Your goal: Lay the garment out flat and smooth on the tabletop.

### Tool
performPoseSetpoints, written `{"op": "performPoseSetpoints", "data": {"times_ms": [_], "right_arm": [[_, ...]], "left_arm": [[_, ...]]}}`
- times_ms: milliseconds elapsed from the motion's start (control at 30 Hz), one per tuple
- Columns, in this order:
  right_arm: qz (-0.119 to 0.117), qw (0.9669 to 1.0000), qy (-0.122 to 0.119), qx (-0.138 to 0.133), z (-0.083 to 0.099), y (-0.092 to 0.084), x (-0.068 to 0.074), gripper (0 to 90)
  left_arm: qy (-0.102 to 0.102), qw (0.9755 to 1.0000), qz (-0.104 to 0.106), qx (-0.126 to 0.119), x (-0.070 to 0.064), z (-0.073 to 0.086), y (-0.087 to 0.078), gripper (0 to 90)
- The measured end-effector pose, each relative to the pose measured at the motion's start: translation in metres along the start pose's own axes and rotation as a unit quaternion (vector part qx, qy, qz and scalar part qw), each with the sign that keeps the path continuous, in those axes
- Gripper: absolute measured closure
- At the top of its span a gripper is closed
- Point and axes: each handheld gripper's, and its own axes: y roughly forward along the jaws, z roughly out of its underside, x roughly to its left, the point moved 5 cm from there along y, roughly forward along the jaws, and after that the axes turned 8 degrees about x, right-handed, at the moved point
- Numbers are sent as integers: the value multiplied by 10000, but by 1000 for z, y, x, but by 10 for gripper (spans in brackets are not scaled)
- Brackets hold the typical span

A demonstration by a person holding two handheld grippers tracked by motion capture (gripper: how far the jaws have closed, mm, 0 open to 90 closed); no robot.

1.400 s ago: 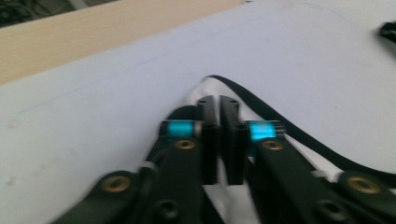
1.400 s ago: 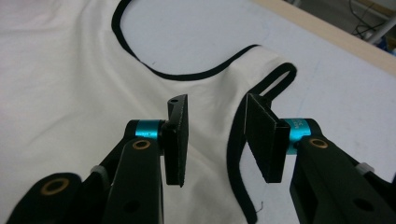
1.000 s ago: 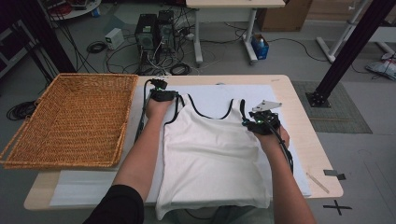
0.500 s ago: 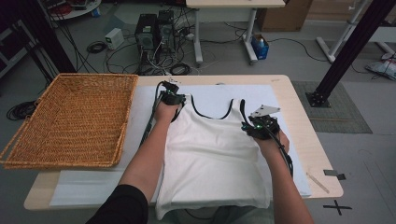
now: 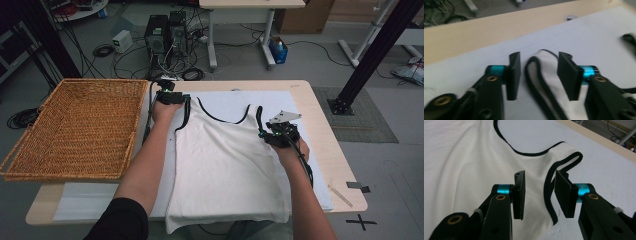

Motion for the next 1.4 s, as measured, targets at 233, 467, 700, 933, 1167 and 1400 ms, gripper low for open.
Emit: {"op": "performPoseSetpoints", "data": {"times_ms": [233,467,700,933,1167,1400], "right_arm": [[-90,9995,279,82,-7,17,-23,604],[-295,9970,618,370,-22,63,-47,581],[-54,9970,376,677,-51,112,-63,600],[-83,9965,217,807,-54,129,-82,883],[209,9978,186,606,-85,124,-111,881],[59,9972,219,718,-84,120,-104,720]], "left_arm": [[364,9990,257,-106,-45,12,-35,397],[824,9963,200,123,-81,49,-72,351],[793,9967,165,-19,-95,77,-105,350],[668,9976,26,-175,-90,78,-119,351],[587,9978,-64,-314,-82,69,-119,351],[696,9968,-112,-377,-81,66,-115,349]]}}
